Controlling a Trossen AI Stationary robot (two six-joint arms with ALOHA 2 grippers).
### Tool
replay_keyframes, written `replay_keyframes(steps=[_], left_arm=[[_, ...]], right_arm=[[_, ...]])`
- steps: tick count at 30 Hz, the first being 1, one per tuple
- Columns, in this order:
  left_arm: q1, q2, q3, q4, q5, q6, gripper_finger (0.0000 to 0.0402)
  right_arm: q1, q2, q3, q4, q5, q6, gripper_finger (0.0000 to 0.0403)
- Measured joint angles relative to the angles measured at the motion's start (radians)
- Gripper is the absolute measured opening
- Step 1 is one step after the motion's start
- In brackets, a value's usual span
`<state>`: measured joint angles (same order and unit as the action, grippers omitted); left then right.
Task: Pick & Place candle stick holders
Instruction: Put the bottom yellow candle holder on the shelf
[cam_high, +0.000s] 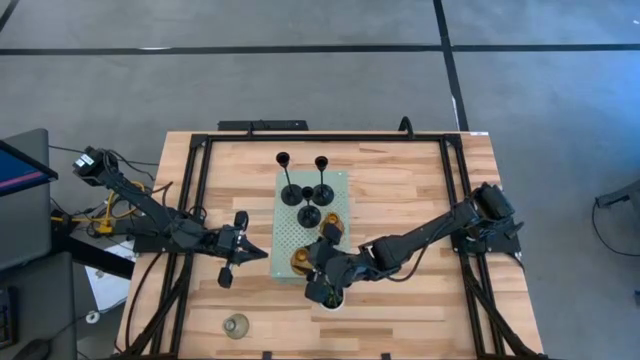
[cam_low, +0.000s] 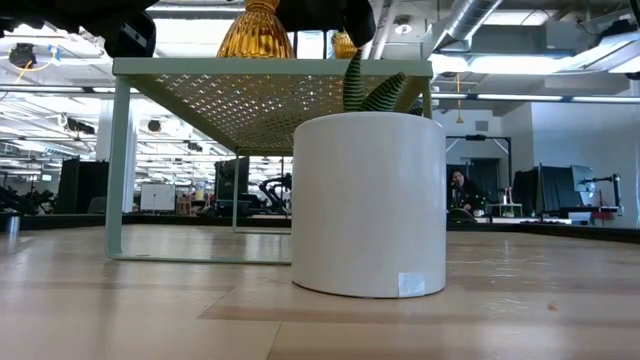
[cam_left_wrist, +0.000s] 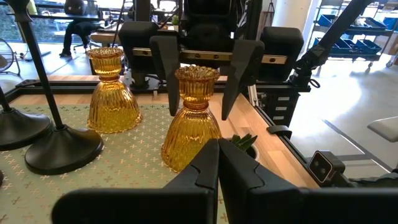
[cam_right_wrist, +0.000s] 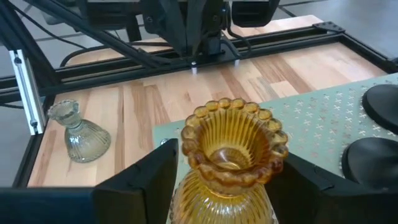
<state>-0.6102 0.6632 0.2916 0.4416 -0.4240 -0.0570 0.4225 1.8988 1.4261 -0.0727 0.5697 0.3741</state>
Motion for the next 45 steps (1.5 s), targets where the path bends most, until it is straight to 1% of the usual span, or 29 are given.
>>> replay_keyframes(steps=[4,14,19,23,37,45], left_arm=[[0.0,0.0,0.0,0.0,0.0,0.0,0.0008],[0.0,0.0,0.0,0.0,0.0,0.0,0.0008],[0.0,0.0,0.0,0.0,0.0,0.0,0.0008],[0.0,0.0,0.0,-0.001,0.0,0.0,0.0008],[0.0,0.0,0.0,-0.006,0.0,0.0,0.0008],[0.0,0.0,0.0,-0.007,0.0,0.0,0.0008]], right_arm=[[0.001,0.0,0.0,0.002,-0.002,0.002,0.0208],[0.002,-0.001,0.0,0.006,-0.044,-0.015,0.0166],[0.002,-0.001,0.0,0.006,-0.054,-0.017,0.016],[0.0,-0.001,0.0,0.006,-0.048,-0.017,0.017],[-0.029,-0.001,0.0,0.014,-0.045,-0.017,0.0234],[-0.024,-0.023,0.002,0.018,-0.045,-0.016,0.025]])
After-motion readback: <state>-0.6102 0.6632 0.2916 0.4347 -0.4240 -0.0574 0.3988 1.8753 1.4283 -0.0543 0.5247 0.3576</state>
